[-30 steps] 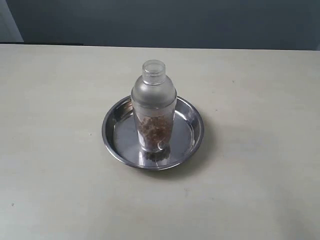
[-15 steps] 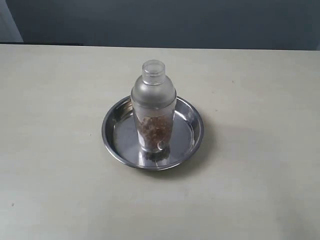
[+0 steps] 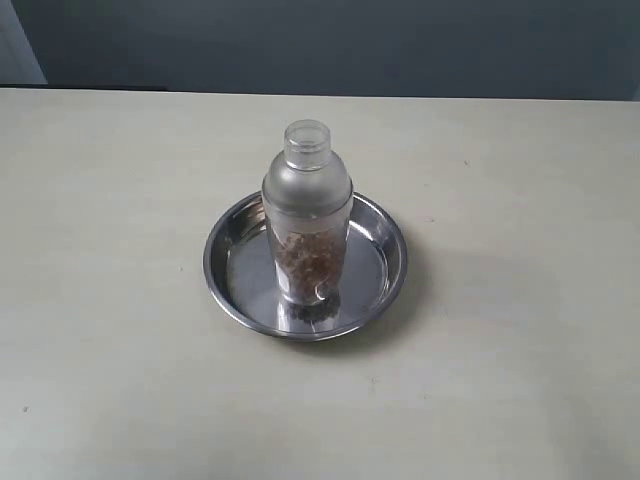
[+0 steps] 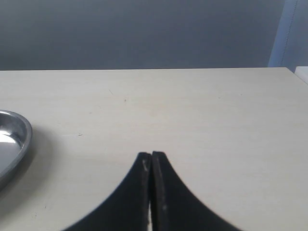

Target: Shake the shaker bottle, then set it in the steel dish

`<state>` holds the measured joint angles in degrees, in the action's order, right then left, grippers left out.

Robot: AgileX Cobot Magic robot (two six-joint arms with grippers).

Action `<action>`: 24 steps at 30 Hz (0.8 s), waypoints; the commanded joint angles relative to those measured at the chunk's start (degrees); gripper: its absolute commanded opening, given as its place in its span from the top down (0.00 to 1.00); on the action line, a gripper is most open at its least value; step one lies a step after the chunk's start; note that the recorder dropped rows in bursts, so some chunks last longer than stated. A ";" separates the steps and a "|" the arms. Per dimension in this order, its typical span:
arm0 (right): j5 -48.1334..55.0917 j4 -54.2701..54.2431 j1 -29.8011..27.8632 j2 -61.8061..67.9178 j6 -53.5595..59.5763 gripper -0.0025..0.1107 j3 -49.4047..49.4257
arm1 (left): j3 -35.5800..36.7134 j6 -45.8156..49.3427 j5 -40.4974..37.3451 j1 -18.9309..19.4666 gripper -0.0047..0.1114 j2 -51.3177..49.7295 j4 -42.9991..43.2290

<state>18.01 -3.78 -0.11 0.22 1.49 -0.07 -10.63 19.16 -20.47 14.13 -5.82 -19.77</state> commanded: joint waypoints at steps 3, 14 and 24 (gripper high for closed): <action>-0.46 0.07 0.19 -0.22 0.00 0.98 0.07 | 3.86 -10.90 -0.52 1.40 0.96 4.23 6.06; -0.46 0.07 0.19 -0.22 0.00 0.98 0.07 | 9.26 -13.14 -0.54 1.40 0.96 5.82 7.81; -0.46 0.07 0.19 -0.22 0.00 0.98 0.07 | 10.63 -20.17 0.98 1.29 0.96 5.82 12.88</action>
<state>18.01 -3.78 -0.11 0.22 1.49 -0.07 -0.46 4.01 -20.98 15.29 -0.34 -8.98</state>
